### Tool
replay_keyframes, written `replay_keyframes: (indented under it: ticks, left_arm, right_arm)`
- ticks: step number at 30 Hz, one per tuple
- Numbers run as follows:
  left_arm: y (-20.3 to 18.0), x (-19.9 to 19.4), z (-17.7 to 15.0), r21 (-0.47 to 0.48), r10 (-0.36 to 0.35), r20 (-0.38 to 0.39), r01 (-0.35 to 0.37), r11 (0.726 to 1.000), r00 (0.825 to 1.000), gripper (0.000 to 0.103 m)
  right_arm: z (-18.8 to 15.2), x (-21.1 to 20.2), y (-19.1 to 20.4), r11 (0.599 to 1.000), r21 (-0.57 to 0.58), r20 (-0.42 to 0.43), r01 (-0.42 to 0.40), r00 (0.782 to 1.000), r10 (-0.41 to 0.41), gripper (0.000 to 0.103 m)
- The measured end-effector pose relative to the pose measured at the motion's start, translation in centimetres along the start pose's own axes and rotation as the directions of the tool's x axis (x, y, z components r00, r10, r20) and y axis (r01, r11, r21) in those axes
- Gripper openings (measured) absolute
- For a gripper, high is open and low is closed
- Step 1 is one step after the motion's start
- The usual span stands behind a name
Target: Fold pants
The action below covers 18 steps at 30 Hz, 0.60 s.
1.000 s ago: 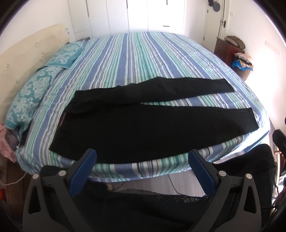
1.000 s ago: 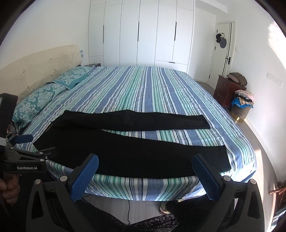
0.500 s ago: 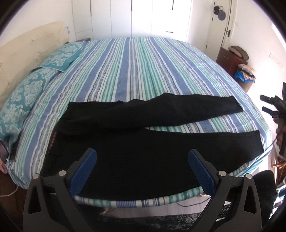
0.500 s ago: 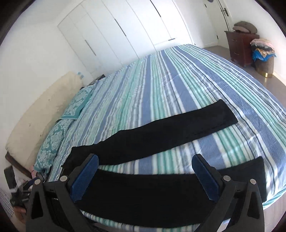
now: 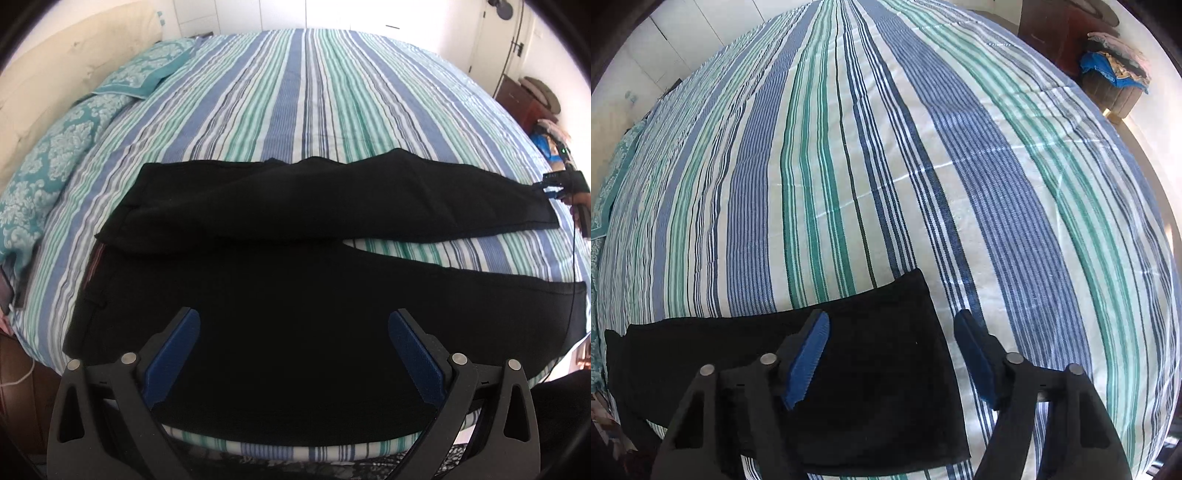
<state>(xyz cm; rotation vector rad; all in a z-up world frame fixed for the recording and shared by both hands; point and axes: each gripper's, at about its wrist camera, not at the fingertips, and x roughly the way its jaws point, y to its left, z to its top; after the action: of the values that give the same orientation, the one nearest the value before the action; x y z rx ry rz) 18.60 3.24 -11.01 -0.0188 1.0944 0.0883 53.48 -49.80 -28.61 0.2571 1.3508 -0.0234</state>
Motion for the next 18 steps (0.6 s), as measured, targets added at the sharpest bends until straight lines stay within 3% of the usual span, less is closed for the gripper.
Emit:
replay_keyframes:
  ticks: [2,6,7,9,11,12,14,15,16,18]
  left_arm:
    - [-0.6,0.7,-0.1,0.012,-0.001,-0.017,0.002,1.000,1.000,0.102]
    - [-1.1,0.5,-0.4,0.032,-0.022,0.021,0.022,0.999,1.000,0.102]
    - [-1.2,0.4,-0.5,0.031,-0.029,0.033,0.028,0.999,0.999,0.102]
    - [-1.3,0.6,-0.7,0.025,-0.043,0.035,0.042,0.999,0.998,0.102]
    - [-1.0,0.8,-0.9,0.019,-0.051,0.020,0.051,0.999,0.998,0.102]
    - [-0.7,0.9,-0.9,0.016,-0.045,0.018,0.045,0.999,0.999,0.102]
    - [0.9,0.9,-0.8,-0.002,-0.039,0.033,0.039,0.999,0.999,0.102]
    - [1.9,1.0,-0.6,-0.019,-0.038,0.050,0.039,0.999,0.998,0.102]
    - [3.2,1.2,-0.4,-0.042,-0.032,0.068,0.035,0.998,0.997,0.102]
    - [5.8,1.9,0.4,-0.100,-0.018,0.116,0.030,0.995,0.993,0.102]
  right_arm:
    - [0.4,-0.9,0.6,0.999,-0.047,0.038,-0.003,0.999,0.005,0.015]
    - [0.1,-6.5,2.0,0.984,-0.170,0.261,0.050,0.965,-0.003,0.013]
    - [-0.2,-6.5,1.5,0.984,-0.161,0.276,0.072,0.961,-0.025,0.013]
    - [-1.3,-4.5,0.2,0.989,-0.105,0.221,0.102,0.972,-0.076,0.013]
    - [-2.8,-1.9,-0.1,0.986,-0.075,0.150,0.148,0.979,-0.136,0.018]
    - [-3.4,-1.2,0.1,0.980,-0.062,0.130,0.188,0.975,-0.179,0.030]
    - [-4.0,-2.1,1.1,0.970,-0.042,0.171,0.240,0.958,-0.229,0.044]
    - [-4.0,-3.4,2.5,0.966,-0.053,0.218,0.253,0.947,-0.236,0.045]
    - [-3.8,-4.9,4.6,0.961,-0.092,0.262,0.259,0.938,-0.228,0.045]
    - [-3.4,-7.3,11.2,0.954,-0.238,0.306,0.182,0.946,-0.104,0.053]
